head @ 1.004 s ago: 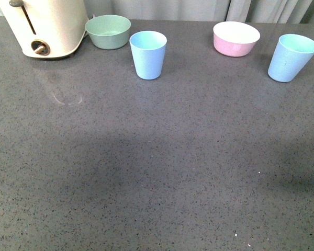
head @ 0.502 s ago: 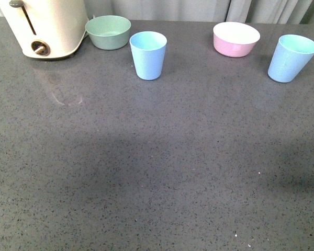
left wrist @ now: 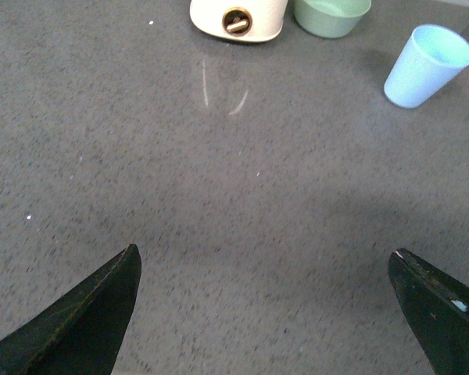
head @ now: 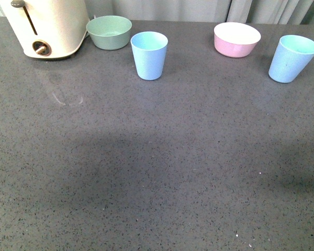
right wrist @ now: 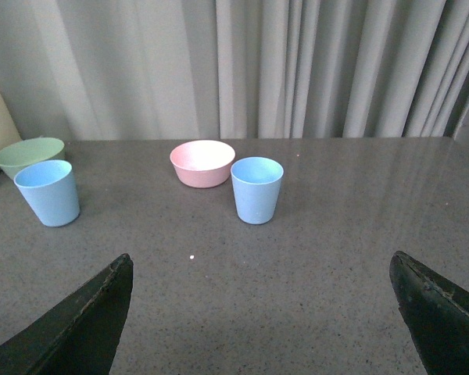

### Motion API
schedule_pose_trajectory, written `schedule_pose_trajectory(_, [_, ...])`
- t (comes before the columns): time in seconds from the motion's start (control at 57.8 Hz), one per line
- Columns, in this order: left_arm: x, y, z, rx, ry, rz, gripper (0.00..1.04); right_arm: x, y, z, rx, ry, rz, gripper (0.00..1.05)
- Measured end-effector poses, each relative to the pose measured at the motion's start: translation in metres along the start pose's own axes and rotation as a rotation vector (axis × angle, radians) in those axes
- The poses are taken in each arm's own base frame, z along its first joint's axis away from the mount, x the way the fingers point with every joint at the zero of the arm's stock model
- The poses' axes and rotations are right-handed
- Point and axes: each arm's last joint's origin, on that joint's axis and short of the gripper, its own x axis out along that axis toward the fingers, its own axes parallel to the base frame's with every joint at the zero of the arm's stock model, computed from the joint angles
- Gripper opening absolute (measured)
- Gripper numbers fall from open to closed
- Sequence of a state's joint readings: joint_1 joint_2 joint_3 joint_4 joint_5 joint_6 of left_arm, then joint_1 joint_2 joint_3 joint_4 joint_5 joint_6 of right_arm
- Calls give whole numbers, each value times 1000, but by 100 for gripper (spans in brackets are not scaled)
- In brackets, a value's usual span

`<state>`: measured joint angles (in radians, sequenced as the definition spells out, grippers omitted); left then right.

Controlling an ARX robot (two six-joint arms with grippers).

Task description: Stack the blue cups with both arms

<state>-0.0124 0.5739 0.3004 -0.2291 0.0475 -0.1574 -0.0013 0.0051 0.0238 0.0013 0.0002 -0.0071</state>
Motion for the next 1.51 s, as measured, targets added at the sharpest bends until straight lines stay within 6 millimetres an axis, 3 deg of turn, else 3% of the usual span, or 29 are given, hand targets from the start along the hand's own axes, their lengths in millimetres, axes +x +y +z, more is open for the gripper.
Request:
schedule_pose_trajectory(0.069, [15,-3,22,-28,-6,-24,96,0,0,0,0,0,0,96])
schedule_pose_trajectory(0.138, [48,-8,55,-61,5,-45,96,0,0,0,0,0,0,96])
schedule_pose_trajectory(0.225, [87,-17,78,-80,70,-63,96,0,0,0,0,0,0,96])
schedule_pose_trajectory(0.346, [129,-29,96,-93,137,-56,96,0,0,0,0,0,0,96])
schedule_pose_trajectory(0.467, [160,-44,112,-100,169,-59,96,0,0,0,0,0,0,96])
schedule_pose_trajectory(0.623, [198,-86,137,-89,188,-86,96,0,0,0,0,0,0,96])
schedule_pose_trajectory(0.9, [255,-140,132,-34,284,-63,96,0,0,0,0,0,0,96])
schedule_pose_trajectory(1.16, [287,-158,120,-19,345,-30,96,0,0,0,0,0,0,96])
schedule_pose_trajectory(1.506, [318,-170,121,-32,378,-5,96,0,0,0,0,0,0,96])
